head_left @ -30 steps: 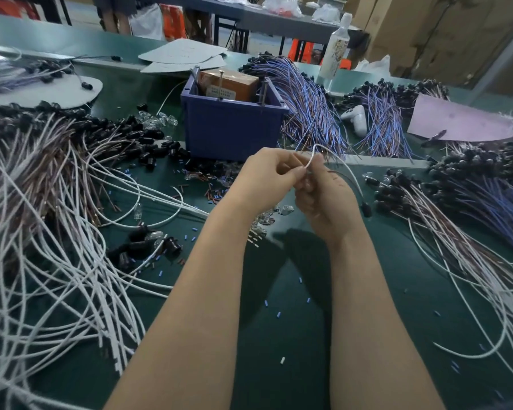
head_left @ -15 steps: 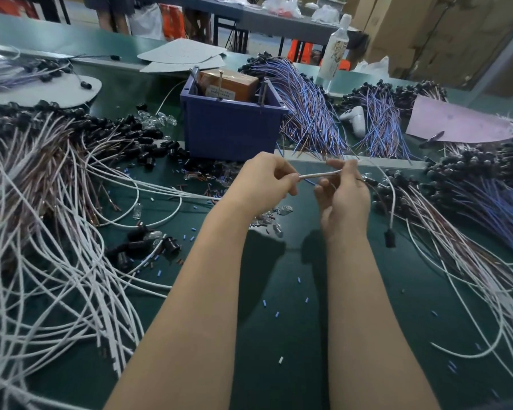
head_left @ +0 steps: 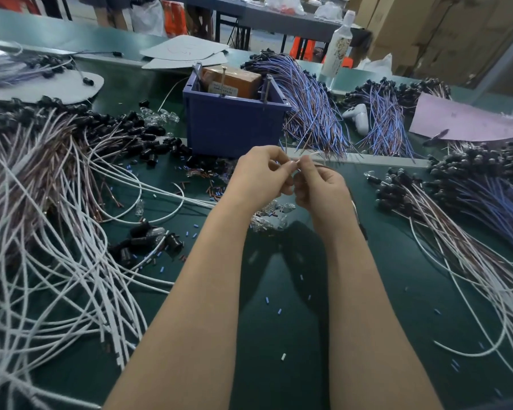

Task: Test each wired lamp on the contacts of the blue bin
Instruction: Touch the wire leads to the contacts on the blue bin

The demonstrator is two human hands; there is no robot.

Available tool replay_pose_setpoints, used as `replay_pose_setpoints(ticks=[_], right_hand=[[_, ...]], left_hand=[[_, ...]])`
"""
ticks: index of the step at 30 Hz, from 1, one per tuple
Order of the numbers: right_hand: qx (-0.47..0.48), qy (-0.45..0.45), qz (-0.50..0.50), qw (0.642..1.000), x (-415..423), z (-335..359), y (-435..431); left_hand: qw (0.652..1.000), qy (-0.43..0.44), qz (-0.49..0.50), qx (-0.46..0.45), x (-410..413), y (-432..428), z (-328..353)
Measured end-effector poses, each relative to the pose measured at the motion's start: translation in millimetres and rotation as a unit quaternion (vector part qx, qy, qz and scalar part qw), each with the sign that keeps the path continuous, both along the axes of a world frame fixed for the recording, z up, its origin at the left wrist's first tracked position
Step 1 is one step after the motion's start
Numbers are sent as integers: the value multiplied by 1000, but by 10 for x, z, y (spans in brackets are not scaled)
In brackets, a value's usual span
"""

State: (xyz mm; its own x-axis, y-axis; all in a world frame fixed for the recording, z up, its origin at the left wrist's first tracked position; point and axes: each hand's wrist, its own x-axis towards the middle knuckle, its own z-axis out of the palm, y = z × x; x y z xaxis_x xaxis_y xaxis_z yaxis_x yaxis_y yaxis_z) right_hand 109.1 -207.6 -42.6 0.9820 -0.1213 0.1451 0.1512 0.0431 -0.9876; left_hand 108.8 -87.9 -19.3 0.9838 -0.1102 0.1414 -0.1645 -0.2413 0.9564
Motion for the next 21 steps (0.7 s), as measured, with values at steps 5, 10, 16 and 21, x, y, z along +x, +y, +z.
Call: replay_pose_setpoints(ticks=[5,10,16,21], right_hand=[[110,26,35,993,5,21,86],[257,36,-79,963,26,64,61],[245,45,-31,968,18,37,83],[237,50,-20,970,-6,64,84]], left_hand=[[1000,-3,2,23,10,11,1],[998,-16,-8,66,-15,-7,2],[997,-42,16,61,-15,15,12],[998,-42,29,29,3,11,6]])
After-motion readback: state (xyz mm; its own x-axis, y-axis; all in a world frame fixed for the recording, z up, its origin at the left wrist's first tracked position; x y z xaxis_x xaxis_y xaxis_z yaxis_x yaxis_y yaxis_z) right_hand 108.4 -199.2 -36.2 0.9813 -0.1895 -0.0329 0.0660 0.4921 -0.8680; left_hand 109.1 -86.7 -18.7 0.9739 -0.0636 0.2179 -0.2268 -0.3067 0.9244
